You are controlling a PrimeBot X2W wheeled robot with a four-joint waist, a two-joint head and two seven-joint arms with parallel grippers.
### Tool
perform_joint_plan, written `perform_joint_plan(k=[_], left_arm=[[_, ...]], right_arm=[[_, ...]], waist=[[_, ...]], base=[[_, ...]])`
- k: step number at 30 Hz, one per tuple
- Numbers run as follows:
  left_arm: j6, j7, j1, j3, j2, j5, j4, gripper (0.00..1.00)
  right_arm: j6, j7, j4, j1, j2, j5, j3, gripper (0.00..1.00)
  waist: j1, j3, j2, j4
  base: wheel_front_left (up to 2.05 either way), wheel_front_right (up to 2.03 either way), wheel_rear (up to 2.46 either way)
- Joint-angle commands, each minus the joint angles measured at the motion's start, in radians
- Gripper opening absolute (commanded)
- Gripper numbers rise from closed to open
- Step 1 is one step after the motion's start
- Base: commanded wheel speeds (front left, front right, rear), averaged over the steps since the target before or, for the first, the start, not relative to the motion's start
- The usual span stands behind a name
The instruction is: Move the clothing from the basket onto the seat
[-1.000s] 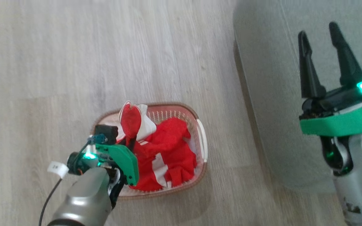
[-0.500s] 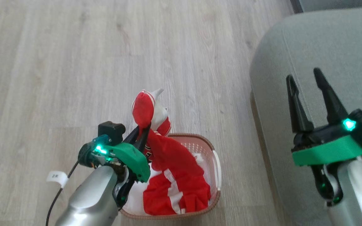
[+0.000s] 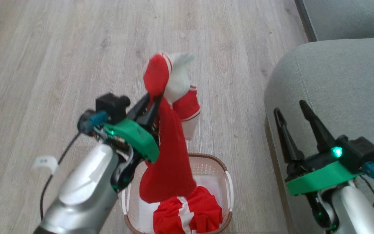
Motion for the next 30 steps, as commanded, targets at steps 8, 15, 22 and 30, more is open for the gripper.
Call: perform_joint_plan(k=[8,15,22,30], left_arm=[[0.026,0.068,-0.152,0.065,0.052,0.001,-0.166,0.0],[0.034,0.101,-0.168,0.059,0.057,-0.003,-0.202,0.0],[0.026,0.114,-0.181,0.038,0.046,-0.007,-0.198,0.0],[0.018,0.119,-0.197,0.017,0.027,-0.01,-0.182,0.0]], right_arm=[[0.0,-0.006,-0.022,-0.014,-0.012,0.012,0.081,1.0],[0.0,-0.006,-0.016,-0.023,-0.022,0.032,0.143,1.0],[0.0,-0.006,0.018,-0.079,-0.021,0.05,0.303,1.0],[0.0,-0.006,0.138,-0.189,0.007,0.069,0.484,1.0]], waist=[[0.0001,-0.008,-0.0001,-0.007],[0.0001,-0.006,-0.0001,-0.015],[0.0001,-0.001,-0.0001,-0.006],[0.0001,0.001,-0.0001,0.012]], base=[[0.0,0.0,0.0],[0.0,0.0,0.0],[0.0,0.0,0.0],[0.0,0.0,0.0]])
